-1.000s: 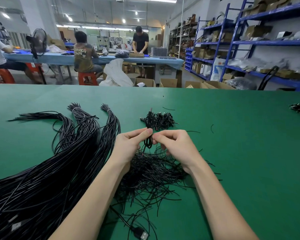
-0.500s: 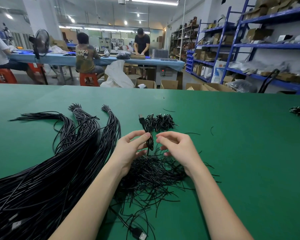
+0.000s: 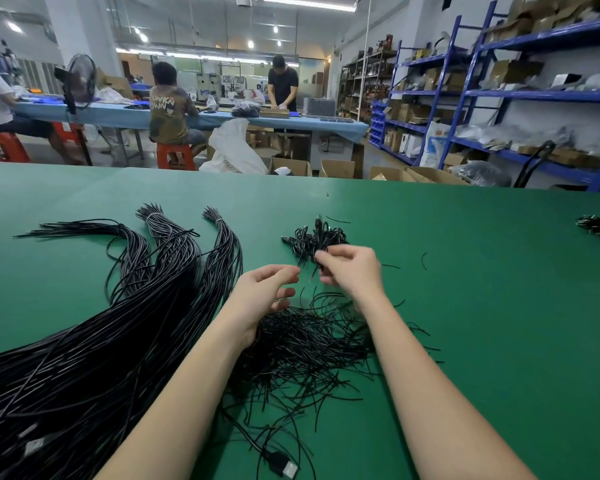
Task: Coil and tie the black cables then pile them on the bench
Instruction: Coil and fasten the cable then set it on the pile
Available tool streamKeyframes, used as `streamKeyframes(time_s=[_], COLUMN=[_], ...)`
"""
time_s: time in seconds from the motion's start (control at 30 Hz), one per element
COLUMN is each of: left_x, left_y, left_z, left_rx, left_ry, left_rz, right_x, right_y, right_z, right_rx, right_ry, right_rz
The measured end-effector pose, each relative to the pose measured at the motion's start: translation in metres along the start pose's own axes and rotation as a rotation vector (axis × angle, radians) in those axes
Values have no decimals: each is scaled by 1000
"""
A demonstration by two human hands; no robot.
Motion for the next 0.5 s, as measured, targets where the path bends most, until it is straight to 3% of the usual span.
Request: streamKeyframes(time_s=[0.13, 0.3, 0.5], left_x=[-5, -3, -4], left_y=[-8, -8, -6], left_z=[0, 2, 3], left_rx=[24, 10, 29], left_ry=[27, 39, 42], left_rz=[-64, -78, -83], right_x=[52, 83, 70], right_y=[-5, -17, -12], right_z=[-21, -11, -5], right_rx=[-33, -282, -251], right_ry=[-55, -112, -66], right_rz=[112, 177, 232])
Point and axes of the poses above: each hand's wrist, its own x-axis towards the middle knuckle, its own y-axis out of the back of the hand, z = x × y, the point moved 8 cm from there along x, towards the middle knuckle, and after that the axes turned 14 degrees about -y, right-handed, at the moved point
